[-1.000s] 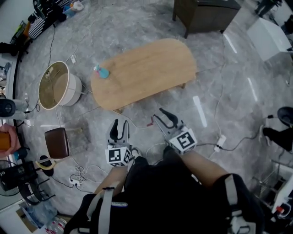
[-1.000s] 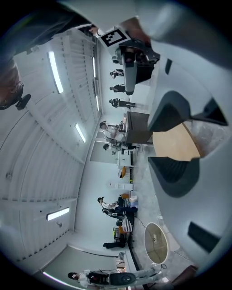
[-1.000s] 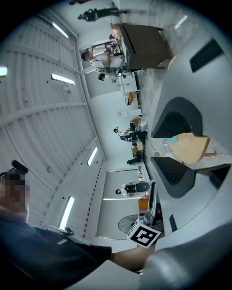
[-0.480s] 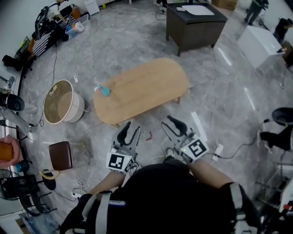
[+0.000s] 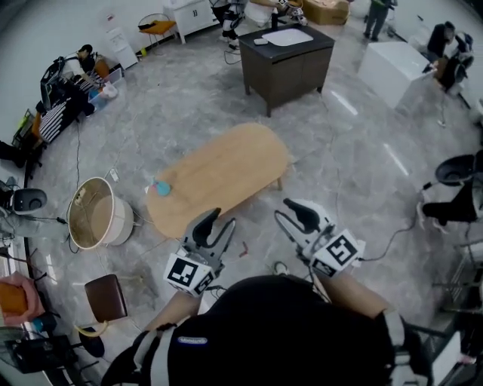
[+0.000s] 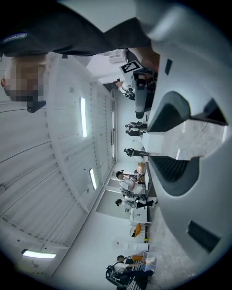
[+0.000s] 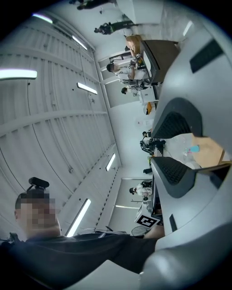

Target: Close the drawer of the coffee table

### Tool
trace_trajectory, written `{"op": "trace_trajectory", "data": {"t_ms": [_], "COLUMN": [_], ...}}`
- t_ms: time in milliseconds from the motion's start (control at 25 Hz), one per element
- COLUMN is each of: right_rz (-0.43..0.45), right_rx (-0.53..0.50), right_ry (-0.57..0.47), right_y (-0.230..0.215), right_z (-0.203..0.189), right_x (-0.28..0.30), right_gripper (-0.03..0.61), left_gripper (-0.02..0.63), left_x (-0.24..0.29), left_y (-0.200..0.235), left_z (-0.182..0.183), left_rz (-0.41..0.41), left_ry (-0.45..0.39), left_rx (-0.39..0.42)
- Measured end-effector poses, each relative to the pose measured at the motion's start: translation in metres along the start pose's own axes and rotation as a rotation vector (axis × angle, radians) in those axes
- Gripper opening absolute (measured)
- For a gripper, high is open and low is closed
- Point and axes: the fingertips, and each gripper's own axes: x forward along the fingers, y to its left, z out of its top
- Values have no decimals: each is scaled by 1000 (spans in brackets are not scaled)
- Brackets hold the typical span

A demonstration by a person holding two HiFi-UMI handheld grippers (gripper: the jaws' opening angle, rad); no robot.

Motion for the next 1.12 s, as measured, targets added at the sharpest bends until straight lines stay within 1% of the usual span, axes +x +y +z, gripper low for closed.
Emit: {"op": "trace_trajectory", "data": {"t_ms": [160,320,440,600,800,920,1040,1120], "right_rz": [-25,-27,-12,22,104,149,187,215], "right_rx": [12,-11,-16,12,14,19,49,103], "right_ry": [-35,-42,-44,-45,-114,-95,-94,-122], "right_y": [2,14,24,30,46,52,54,51], "right_z": [22,36,39,34,45,40,36,38], "right_x": [-13,-19,-15,-7,6,16,22,23], "right_gripper": [121,87,69,45,17,11,11,9], "left_gripper": [162,150,139,136,135,133,133,133], "left_x": [9,3,-7,-17,-33,-38,-38,-37], "left_y": [-16,-26,-22,-11,-1,4,7,8], "left_z": [15,27,30,24,25,24,22,22], "left_rz": [-68,-90,-72,-33,4,25,38,42], "left_ry": [-1,-3,-8,1,0,2,9,13], "left_rx": [14,21,21,4,14,18,24,31]}}
